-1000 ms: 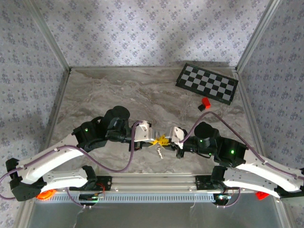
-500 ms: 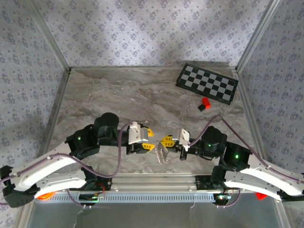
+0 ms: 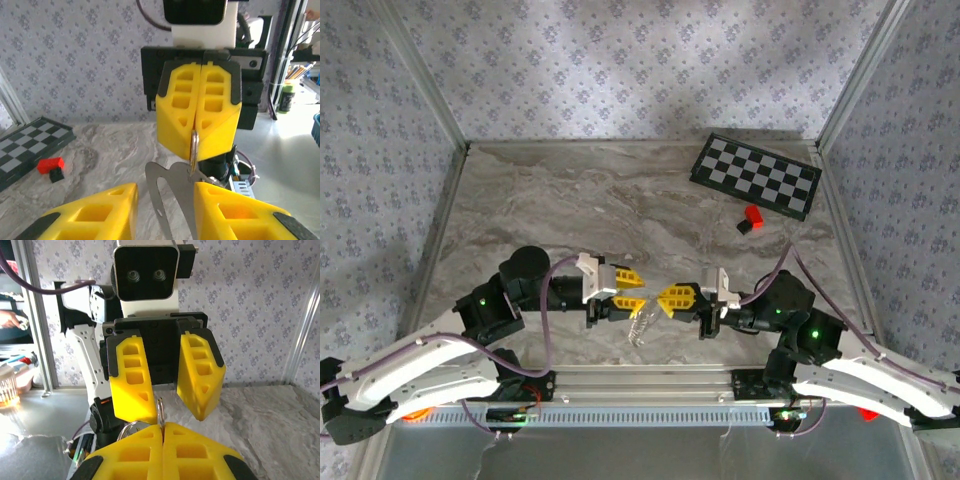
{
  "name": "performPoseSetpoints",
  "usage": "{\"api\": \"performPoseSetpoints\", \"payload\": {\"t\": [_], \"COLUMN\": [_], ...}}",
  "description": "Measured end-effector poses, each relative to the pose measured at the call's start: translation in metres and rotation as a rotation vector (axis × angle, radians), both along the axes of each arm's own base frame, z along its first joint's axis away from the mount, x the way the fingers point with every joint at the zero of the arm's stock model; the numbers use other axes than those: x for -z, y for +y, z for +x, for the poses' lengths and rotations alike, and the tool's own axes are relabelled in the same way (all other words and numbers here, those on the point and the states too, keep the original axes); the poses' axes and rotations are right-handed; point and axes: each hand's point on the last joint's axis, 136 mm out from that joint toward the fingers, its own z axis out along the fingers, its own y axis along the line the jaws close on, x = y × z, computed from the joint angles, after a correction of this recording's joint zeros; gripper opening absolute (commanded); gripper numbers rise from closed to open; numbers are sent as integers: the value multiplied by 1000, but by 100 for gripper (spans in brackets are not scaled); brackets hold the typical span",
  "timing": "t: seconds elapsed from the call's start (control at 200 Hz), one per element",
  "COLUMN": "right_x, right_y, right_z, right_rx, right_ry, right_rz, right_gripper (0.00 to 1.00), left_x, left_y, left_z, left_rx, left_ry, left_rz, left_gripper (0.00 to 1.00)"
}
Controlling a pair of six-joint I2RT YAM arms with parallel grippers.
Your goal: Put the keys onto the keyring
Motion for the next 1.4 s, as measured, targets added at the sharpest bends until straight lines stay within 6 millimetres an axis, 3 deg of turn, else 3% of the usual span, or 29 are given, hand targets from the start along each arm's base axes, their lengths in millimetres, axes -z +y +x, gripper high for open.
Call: {"api": "performPoseSetpoints", "payload": {"t": [0.275,0.72,1.089,1.334,1.399], "right_x": [-2,-1,1,13,20], "right_y": [0,-1,-2,-6,-6], "right_z": [3,8,10,13,14], "right_rx": [4,15,24,52,60], "right_ry": [15,26,30,49,62], "right_rz": [29,45,43,14,-9], "right_gripper": [0,0,0,0,15], "left_x": [-10,-1,2,13,19], "left_y": [-1,-10,-13,-16,-16], "left_z": [-7,-4,-2,0,2], "left_rx": [42,49,51,48,43], "left_ry": [-3,11,16,33,36], "left_rz": [-41,-16,-6,30,54], "left_gripper": [24,19,0,0,0]}}
